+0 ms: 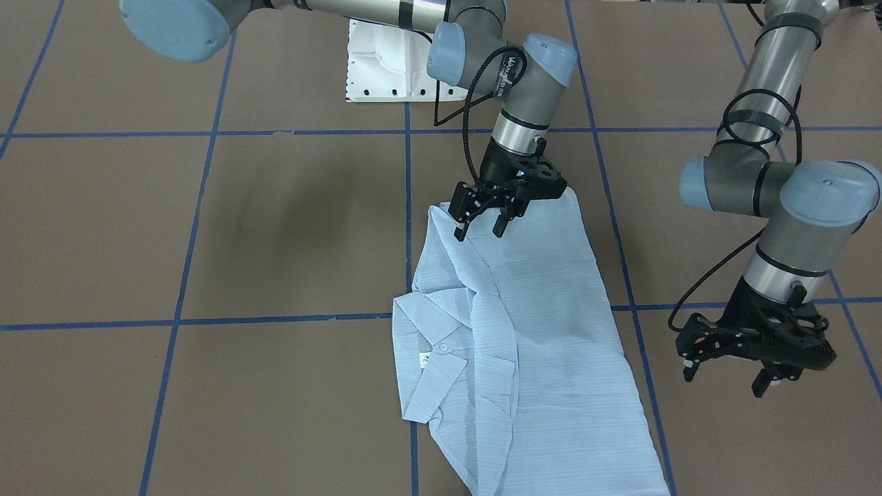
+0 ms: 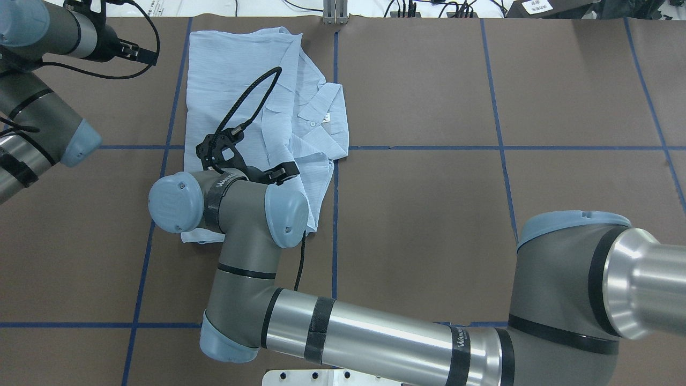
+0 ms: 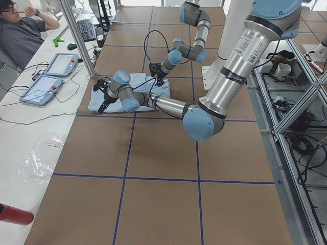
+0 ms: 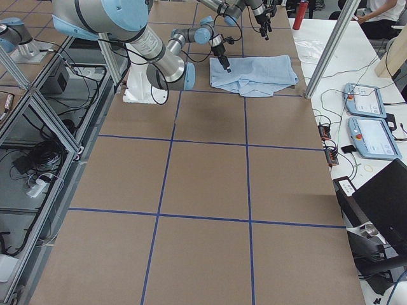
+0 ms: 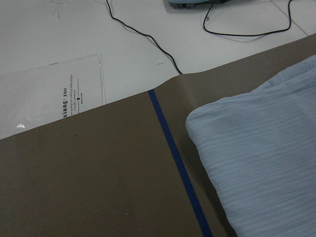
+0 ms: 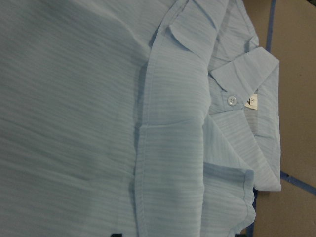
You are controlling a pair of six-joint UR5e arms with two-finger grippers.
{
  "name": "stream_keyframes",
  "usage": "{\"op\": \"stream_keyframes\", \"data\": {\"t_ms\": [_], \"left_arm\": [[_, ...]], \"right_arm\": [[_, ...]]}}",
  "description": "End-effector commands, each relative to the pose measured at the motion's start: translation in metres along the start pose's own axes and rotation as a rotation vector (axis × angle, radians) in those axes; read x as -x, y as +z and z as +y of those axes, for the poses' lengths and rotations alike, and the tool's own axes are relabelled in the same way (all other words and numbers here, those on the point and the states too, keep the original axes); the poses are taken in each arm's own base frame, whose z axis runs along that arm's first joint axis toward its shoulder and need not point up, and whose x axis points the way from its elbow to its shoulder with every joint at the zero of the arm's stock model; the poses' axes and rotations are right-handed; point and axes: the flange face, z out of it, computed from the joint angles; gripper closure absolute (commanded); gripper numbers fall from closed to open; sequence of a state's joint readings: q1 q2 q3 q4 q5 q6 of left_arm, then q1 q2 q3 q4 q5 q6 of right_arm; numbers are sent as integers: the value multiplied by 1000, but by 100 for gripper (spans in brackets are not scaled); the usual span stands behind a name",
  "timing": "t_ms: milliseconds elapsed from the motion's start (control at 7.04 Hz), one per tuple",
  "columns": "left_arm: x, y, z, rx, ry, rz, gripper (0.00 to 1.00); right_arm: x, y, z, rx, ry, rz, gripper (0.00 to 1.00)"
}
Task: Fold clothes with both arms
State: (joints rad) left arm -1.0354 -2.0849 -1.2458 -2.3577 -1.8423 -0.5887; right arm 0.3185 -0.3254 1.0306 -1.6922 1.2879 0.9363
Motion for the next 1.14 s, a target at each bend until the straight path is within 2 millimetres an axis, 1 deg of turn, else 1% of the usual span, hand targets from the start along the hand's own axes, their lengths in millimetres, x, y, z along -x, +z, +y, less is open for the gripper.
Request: {"op": "stream_keyframes", "data": {"t_ms": [0,142,284,426,569,711,995], "left_arm": [[0,0,0,0,0,0,0],[0,0,0,0,-2,0,0],[0,0,0,0,0,0,0],[0,0,0,0,-2,0,0],[0,0,0,-1,0,1,0],[0,0,1,0,-2,0,0],[3,1,4,5,-2,-4,0]], "right_arm": [[6,4,13,111,-56,-72,43],[7,8,21,169,-66,-93,46],[5,6,23,194,-69,-90,47],[1,14,29,210,-88,-75,47],[-8,23,30,210,-111,-66,49],[-12,28,30,210,-117,-60,49],[-14,33,33,216,-117,-55,49]]}}
